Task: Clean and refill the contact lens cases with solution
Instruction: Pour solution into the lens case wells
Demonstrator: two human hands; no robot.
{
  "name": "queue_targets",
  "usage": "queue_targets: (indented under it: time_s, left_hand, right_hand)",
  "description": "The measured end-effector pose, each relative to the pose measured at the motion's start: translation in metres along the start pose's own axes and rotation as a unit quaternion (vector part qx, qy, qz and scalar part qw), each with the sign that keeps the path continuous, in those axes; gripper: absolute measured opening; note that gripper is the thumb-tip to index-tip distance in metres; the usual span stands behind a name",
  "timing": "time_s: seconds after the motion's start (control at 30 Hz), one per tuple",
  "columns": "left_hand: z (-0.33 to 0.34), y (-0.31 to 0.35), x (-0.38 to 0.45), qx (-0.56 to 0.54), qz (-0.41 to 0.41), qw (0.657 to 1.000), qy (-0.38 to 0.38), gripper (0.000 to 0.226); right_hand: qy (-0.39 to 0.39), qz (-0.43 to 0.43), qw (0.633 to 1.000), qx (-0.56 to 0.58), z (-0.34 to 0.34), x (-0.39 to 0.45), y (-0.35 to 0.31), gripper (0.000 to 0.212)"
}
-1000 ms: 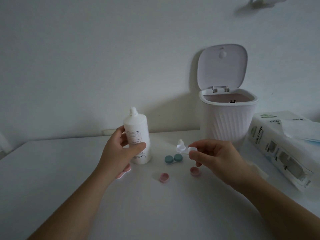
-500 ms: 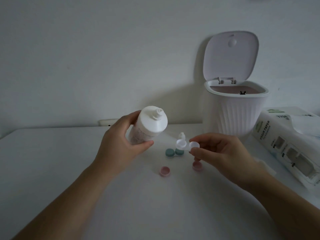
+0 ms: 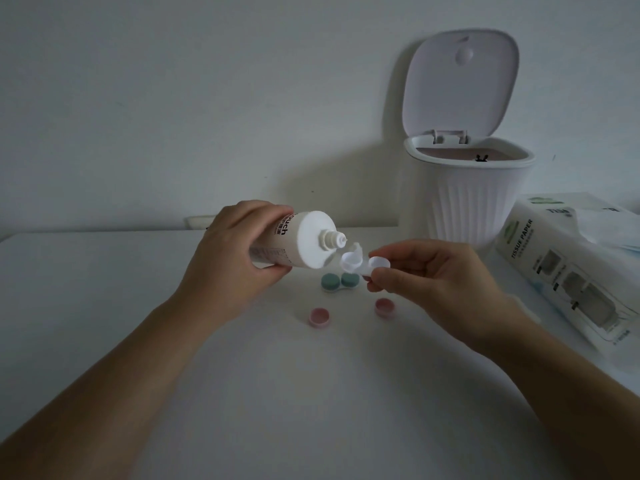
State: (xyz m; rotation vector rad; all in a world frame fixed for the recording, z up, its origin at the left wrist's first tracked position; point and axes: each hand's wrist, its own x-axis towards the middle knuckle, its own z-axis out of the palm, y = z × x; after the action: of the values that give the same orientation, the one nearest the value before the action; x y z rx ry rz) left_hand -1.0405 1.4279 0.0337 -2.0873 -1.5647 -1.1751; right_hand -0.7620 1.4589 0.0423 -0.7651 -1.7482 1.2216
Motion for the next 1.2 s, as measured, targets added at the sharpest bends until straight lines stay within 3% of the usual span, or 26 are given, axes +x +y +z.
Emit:
queue_targets:
  time_s: [0.5,0.7,1.2]
  left_hand:
    - [0.0004,0.0010,0.0038,0.038,0.040,0.998,0.008,0.067]
    - [0.0003,0.0010,0.0057,0.054,0.052,0.997,0.022,0.068]
    - [-0.0010,0.0043,0.0075,0.074,0.065,0.994,0.040,0.066]
  right_hand:
    - [-0.017,-0.005,0.999,-0.034,0.0007,-0.0014,0.0022,0.027]
    - [-0.019,0.006,0.999,-0.032,0.0002,-0.0006,0.0038,0.013]
    - [-0.025,0.013,0.999,-0.042,0.0009,-0.0006,0.0042,0.008]
